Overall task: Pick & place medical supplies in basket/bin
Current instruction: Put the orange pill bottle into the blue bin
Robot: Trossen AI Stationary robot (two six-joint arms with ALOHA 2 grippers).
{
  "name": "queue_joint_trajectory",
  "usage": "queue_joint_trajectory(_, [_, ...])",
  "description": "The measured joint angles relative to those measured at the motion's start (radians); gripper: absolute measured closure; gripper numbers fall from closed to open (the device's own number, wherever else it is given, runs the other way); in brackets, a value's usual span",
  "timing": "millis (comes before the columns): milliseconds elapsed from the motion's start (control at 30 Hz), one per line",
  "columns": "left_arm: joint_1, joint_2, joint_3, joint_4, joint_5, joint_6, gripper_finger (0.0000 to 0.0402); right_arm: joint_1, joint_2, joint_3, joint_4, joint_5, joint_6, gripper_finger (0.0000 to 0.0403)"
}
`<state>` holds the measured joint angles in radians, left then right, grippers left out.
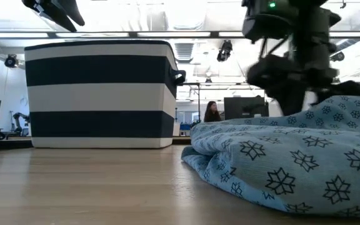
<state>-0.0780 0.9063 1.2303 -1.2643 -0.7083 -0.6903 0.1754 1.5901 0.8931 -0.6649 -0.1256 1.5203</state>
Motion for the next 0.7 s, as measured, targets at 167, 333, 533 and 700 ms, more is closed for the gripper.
queue_joint_trajectory(167, [0.0, 0.014, -0.002, 0.0, 0.0, 0.0, 0.0171, -0.009, -0.017, 0.044, -0.007, 0.024, -0.048, 0.0251])
queue_joint_trajectory(333, [0.0, 0.019, -0.002, 0.001, 0.0, 0.0, 0.0171, -0.037, -0.045, 0.141, -0.01, 0.049, -0.147, 0.0251])
queue_joint_trajectory(533, [0.0, 0.018, -0.002, 0.006, 0.0, 0.0, 0.0171, -0.161, -0.07, 0.361, -0.025, 0.263, -0.364, 0.0251])
queue_joint_trajectory(700, [0.0, 0.022, -0.002, 0.007, 0.0, 0.0, 0.0171, -0.326, -0.039, 0.599, 0.108, 0.345, -0.6, 0.0251])
